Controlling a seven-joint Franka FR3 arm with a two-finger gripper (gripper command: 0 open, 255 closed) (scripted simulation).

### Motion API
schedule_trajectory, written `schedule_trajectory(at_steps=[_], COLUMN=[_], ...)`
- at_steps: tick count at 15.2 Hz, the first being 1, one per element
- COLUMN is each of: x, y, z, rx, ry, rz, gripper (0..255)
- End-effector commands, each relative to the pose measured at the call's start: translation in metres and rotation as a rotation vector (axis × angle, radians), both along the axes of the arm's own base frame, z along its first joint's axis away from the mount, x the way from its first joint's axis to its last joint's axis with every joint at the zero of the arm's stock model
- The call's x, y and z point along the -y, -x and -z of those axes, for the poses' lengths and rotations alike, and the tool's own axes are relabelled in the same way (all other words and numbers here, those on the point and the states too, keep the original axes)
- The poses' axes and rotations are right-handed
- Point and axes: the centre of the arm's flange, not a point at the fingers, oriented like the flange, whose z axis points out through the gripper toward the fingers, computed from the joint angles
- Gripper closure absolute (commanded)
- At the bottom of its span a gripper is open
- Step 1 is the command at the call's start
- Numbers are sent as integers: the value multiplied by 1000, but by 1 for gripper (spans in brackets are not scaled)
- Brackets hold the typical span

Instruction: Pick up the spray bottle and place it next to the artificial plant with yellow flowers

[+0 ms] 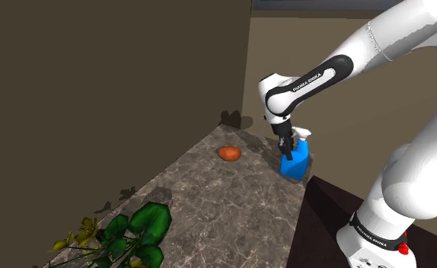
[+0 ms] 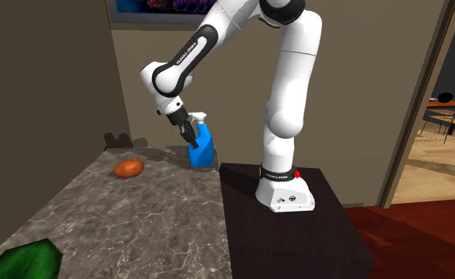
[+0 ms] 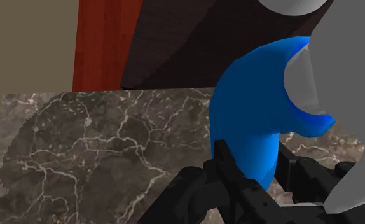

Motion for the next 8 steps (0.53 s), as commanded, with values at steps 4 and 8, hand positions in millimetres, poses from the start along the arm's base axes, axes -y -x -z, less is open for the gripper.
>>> schedule_trajectory(at_steps=[4,8], x=[-1,-1], y=[0,0], z=[-26,-47], rx=[0,0], ry=[0,0], rz=[0,0], gripper=[255,255])
